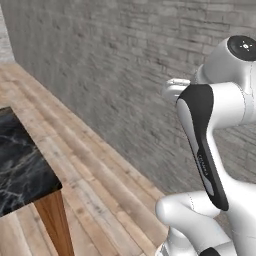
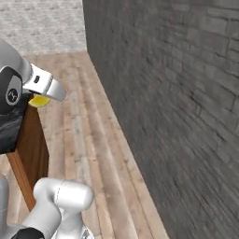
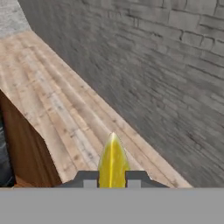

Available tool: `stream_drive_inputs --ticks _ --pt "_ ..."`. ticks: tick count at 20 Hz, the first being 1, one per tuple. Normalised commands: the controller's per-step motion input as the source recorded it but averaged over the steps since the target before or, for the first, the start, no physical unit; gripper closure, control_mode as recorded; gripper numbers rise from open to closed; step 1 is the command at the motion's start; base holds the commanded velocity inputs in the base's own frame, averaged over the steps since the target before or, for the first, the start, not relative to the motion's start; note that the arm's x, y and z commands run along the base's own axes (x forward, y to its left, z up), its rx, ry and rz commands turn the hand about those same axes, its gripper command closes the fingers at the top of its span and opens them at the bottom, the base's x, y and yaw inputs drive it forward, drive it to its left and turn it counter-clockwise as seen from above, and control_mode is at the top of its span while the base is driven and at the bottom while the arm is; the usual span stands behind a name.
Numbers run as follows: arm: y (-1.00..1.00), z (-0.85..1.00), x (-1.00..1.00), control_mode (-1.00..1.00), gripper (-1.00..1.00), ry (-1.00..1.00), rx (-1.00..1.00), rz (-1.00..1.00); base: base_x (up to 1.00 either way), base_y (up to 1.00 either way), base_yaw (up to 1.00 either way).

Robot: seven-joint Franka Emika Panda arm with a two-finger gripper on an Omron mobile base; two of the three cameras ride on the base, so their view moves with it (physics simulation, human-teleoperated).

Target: There is a bowl on the dining counter. Grab a lemon wedge from the fridge and place it in the bowl. Then get the liquor bottle and glass cup from the cabinet and place them next to the bowl.

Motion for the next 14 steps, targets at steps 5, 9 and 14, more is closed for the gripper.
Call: stream_drive_inputs --ticks 5,9,14 --pt "0.0 0.0 0.0 1.0 1.0 0.0 0.0 0.0 1.0 -0.24 0.45" --pt "0.0 0.0 0.0 1.0 1.0 0.0 0.0 0.0 1.0 -0.23 0.44" --pt "0.0 0.0 0.0 1.0 1.0 0.0 0.0 0.0 1.0 -0.33 0.42"
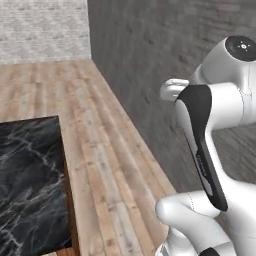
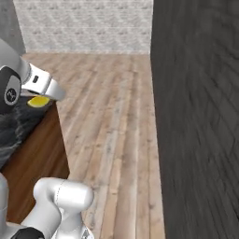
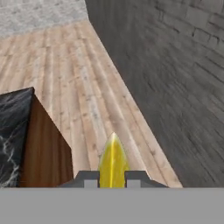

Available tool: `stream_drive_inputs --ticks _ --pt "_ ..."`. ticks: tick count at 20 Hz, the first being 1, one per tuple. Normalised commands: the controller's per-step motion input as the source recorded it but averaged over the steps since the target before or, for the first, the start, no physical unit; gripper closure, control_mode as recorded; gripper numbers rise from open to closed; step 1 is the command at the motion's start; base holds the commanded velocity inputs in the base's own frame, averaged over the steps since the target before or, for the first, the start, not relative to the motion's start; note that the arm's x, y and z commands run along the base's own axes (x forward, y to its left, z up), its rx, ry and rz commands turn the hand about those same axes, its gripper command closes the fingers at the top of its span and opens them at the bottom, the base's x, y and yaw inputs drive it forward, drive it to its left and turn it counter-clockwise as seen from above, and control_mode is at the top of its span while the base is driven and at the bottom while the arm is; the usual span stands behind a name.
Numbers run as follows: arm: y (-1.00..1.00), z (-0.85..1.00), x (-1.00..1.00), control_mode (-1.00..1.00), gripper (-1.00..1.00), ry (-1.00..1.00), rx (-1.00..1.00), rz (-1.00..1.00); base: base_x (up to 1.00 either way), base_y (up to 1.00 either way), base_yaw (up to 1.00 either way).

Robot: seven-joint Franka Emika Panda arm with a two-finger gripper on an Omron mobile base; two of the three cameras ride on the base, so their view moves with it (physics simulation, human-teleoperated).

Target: There is a bowl on the dining counter. Grab a lemon wedge from the fridge and place it in the bowl. Then get the liquor bottle and glass cup from the cabinet and place them next to the bowl.

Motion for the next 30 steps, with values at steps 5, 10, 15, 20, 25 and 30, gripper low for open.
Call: stream_drive_inputs --ticks 5,10,15,20,25,30 --pt "0.0 0.0 0.0 1.0 1.0 0.0 0.0 0.0 1.0 -0.71 0.38" --pt "0.0 0.0 0.0 1.0 1.0 0.0 0.0 0.0 1.0 -0.86 0.35" --pt "0.0 0.0 0.0 1.0 1.0 0.0 0.0 0.0 1.0 -0.62 0.36" --pt "0.0 0.0 0.0 1.0 1.0 0.0 0.0 0.0 1.0 -0.5 0.39" --pt "0.0 0.0 0.0 1.0 1.0 0.0 0.0 0.0 1.0 -0.45 0.4" --pt "0.0 0.0 0.0 1.0 1.0 0.0 0.0 0.0 1.0 -0.4 0.42"
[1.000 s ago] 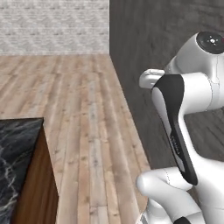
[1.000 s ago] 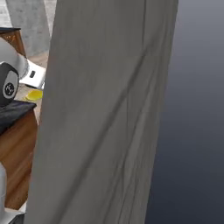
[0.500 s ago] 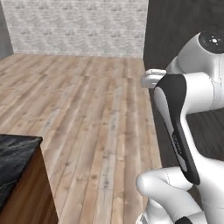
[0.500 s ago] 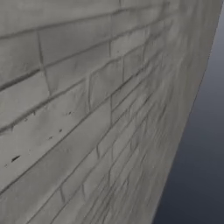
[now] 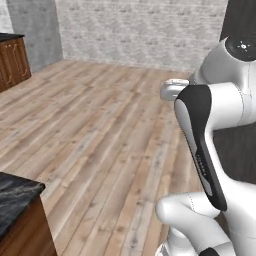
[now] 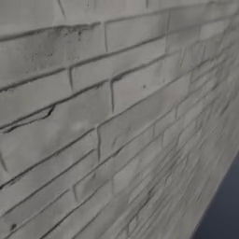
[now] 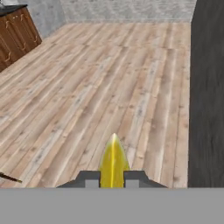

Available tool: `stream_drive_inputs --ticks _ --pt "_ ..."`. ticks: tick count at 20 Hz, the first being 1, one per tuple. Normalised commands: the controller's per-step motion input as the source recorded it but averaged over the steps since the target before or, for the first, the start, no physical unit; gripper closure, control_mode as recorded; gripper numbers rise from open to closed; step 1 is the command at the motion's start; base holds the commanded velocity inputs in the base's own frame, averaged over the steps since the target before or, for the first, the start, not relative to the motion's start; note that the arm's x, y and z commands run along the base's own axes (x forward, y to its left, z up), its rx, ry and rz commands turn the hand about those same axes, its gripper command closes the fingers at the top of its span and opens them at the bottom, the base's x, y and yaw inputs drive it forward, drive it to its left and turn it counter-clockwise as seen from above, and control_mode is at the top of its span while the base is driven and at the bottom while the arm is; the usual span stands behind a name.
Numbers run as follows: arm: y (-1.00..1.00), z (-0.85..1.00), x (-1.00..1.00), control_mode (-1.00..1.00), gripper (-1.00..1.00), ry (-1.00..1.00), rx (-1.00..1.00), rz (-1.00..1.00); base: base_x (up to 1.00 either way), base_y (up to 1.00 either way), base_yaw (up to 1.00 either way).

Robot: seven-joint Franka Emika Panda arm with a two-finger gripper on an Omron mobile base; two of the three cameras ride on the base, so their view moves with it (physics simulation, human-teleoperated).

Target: There is a bowl on the dining counter. Grab a lemon wedge from the fridge and place it in the bowl. Then get the liquor bottle and glass cup from the cabinet and place them next to the bowl.

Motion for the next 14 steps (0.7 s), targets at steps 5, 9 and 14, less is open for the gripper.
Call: stream_drive_inputs --ticks 5,9,14 --pt "0.0 0.0 0.0 1.0 1.0 0.0 0.0 0.0 1.0 -0.36 0.43" --pt "0.0 0.0 0.0 1.0 1.0 0.0 0.0 0.0 1.0 -0.29 0.44" --pt "0.0 0.0 0.0 1.0 1.0 0.0 0.0 0.0 1.0 -0.16 0.45"
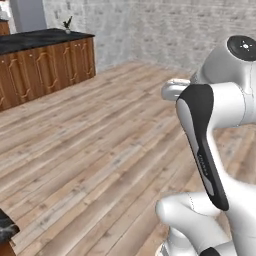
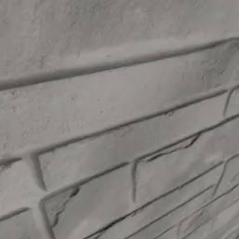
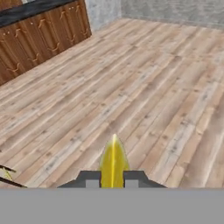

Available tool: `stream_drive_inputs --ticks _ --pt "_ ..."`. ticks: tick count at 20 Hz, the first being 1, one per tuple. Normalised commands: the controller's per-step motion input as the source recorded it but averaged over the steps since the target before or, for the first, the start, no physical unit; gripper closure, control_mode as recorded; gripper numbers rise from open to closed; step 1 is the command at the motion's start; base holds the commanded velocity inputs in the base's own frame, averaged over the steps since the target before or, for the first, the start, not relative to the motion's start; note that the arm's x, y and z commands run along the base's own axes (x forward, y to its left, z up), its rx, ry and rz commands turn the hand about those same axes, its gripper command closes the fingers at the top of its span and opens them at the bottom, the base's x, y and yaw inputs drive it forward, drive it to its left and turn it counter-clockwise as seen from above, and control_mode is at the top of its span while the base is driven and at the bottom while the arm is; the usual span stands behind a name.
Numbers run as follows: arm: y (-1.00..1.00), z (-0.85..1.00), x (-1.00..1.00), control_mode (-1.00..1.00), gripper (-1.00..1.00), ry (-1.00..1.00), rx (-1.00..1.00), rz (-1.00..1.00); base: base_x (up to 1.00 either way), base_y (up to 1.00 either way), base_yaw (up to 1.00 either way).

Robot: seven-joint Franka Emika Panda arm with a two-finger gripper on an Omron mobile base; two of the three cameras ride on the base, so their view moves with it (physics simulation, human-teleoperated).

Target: There is a bowl on the dining counter. Grab a lemon wedge from the fridge and place it in the bowl. Then get the liquor bottle and glass cup from the cabinet and place them next to the bowl.

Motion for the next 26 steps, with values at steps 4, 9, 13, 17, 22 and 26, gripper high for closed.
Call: stream_drive_inputs --ticks 4,9,13,17,22,26 --pt "0.0 0.0 0.0 1.0 1.0 0.0 0.0 0.0 1.0 -0.02 0.47" --pt "0.0 0.0 0.0 1.0 1.0 0.0 0.0 0.0 1.0 0.0 0.48" --pt "0.0 0.0 0.0 1.0 1.0 0.0 0.0 0.0 1.0 -0.04 0.46" --pt "0.0 0.0 0.0 1.0 1.0 0.0 0.0 0.0 1.0 -0.12 0.45" --pt "0.0 0.0 0.0 1.0 1.0 0.0 0.0 0.0 1.0 -0.35 0.43" --pt "0.0 0.0 0.0 1.0 1.0 0.0 0.0 0.0 1.0 -0.79 0.35"
